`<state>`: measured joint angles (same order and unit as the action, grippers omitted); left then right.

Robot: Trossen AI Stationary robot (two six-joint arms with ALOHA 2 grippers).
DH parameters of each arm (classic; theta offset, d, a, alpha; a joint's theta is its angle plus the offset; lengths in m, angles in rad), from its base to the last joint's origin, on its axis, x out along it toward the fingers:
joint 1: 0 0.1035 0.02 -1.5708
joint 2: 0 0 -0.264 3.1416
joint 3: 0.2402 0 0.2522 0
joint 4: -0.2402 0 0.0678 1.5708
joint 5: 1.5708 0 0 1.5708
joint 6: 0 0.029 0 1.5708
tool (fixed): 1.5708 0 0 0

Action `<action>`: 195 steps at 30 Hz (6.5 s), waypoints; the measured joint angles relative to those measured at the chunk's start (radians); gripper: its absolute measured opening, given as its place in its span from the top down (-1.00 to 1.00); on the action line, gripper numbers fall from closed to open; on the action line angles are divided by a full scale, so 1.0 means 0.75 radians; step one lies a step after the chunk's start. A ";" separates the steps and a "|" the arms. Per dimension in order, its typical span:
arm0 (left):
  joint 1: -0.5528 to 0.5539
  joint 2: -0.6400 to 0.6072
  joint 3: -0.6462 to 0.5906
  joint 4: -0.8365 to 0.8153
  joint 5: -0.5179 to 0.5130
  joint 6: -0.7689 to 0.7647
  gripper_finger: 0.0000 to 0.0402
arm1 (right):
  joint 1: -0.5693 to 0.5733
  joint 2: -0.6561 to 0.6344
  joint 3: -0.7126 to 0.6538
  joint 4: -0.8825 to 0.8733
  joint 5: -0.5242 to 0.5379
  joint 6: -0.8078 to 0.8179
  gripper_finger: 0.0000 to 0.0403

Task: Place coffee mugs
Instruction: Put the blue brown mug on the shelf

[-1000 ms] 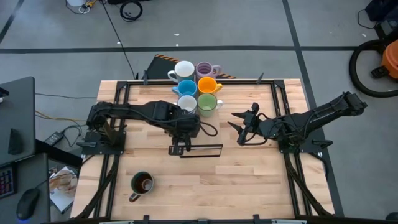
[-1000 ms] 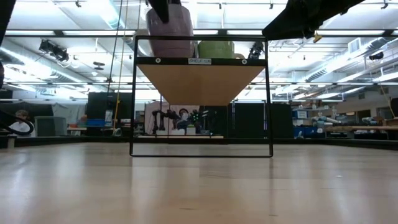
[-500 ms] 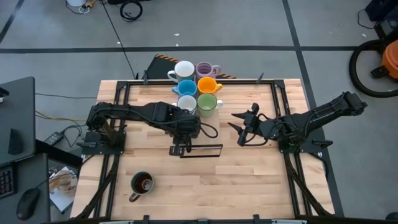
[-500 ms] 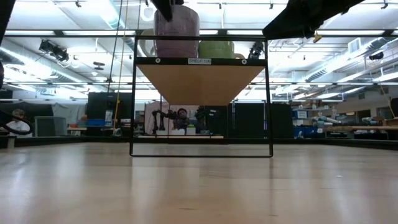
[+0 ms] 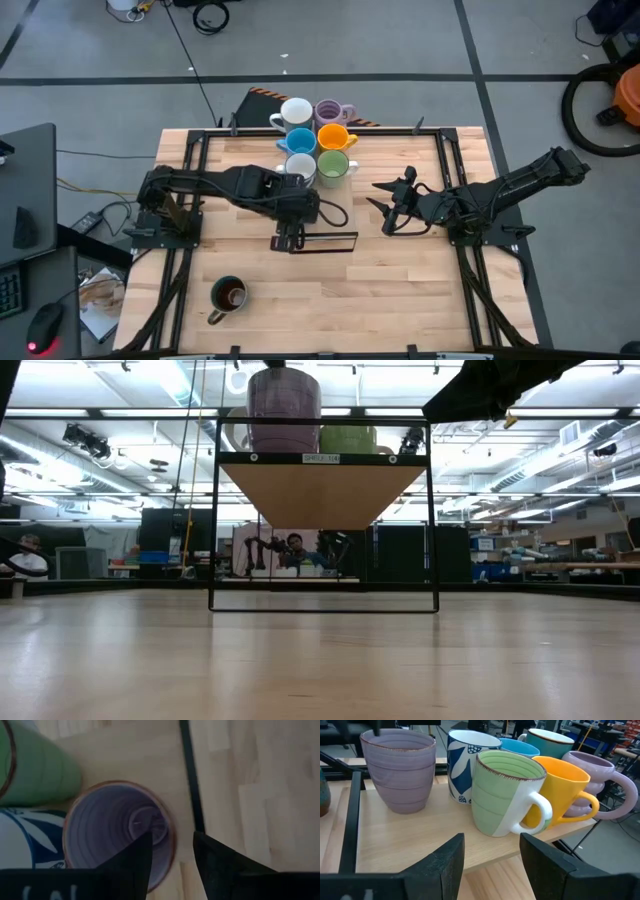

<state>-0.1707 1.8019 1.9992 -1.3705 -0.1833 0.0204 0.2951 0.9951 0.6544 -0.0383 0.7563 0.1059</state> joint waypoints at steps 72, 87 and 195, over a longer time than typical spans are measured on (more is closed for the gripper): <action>-0.740 -0.727 -1.630 0.909 0.136 -1.641 0.80 | -0.039 -0.002 0.000 0.091 -0.069 -0.210 0.02; -0.466 -0.500 -1.348 0.902 0.152 -1.290 0.80 | -0.035 -0.002 0.000 0.090 -0.069 -0.199 0.02; -0.448 -0.042 -0.799 0.464 0.097 -0.975 0.76 | -0.212 0.044 0.002 -0.394 -0.402 0.274 0.02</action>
<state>-0.5067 1.7706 1.3998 -1.0228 -0.1108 -0.7110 0.1364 1.0279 0.6556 -0.3338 0.4550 0.3115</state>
